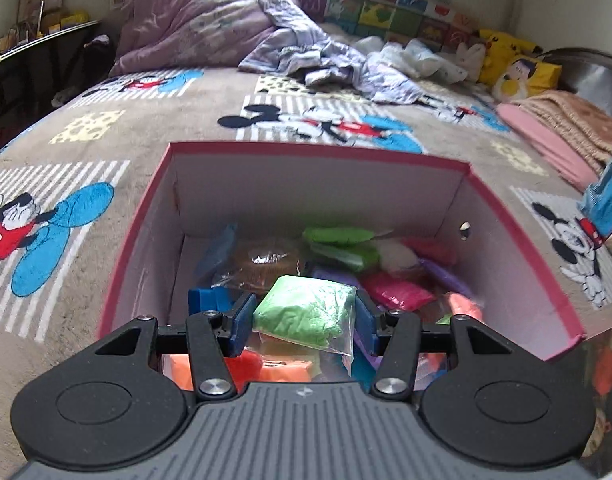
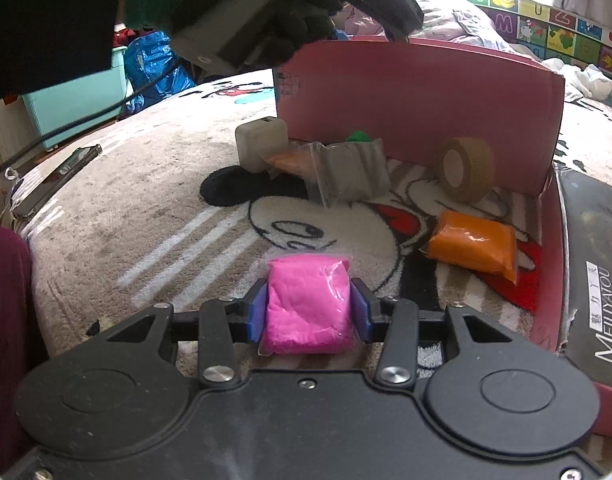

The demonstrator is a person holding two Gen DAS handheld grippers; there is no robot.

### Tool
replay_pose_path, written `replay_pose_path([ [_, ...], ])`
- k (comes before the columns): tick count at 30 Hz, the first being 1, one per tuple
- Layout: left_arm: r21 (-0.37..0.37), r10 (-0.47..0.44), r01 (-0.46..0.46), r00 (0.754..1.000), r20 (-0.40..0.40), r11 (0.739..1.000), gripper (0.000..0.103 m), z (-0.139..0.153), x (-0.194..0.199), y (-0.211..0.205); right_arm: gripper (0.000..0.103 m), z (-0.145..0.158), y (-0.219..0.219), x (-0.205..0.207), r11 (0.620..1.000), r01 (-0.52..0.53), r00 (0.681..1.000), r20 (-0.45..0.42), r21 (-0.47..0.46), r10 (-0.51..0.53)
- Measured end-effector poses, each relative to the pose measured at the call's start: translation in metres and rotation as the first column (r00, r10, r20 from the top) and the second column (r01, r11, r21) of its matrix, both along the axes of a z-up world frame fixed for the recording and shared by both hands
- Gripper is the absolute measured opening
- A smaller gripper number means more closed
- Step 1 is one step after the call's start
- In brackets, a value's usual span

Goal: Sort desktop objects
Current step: 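Carry the green bag into the red box and open the left tool while the right holds the pink bag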

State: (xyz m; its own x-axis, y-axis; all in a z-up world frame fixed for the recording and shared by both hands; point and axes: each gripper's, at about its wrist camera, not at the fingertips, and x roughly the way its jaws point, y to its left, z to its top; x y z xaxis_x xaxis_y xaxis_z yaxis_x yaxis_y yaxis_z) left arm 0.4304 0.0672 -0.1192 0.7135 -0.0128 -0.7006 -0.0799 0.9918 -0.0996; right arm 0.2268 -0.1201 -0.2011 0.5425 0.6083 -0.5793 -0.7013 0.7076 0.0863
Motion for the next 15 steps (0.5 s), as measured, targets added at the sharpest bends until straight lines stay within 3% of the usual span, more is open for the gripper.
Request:
replay_pose_path([
  [8,0.028,-0.008,0.009,0.999,-0.053,1.000,0.051,-0.013,0.010,-0.011,0.043,0.000,-0.001,0.002,1.000,0.001,1.000,-0.008,0.009,-0.001],
  [13,0.001,-0.020,0.020,0.996,-0.090,1.000,0.053,-0.018,0.017,-0.011,0.043,0.000,-0.002,0.002,1.000,0.001,1.000,-0.010,0.012,0.000],
  [15,0.016,-0.019,0.021,0.995,-0.093,1.000,0.061,-0.017,0.016,-0.012,0.043,0.000,-0.002,0.002,1.000,0.000,1.000,-0.011,0.012,0.000],
])
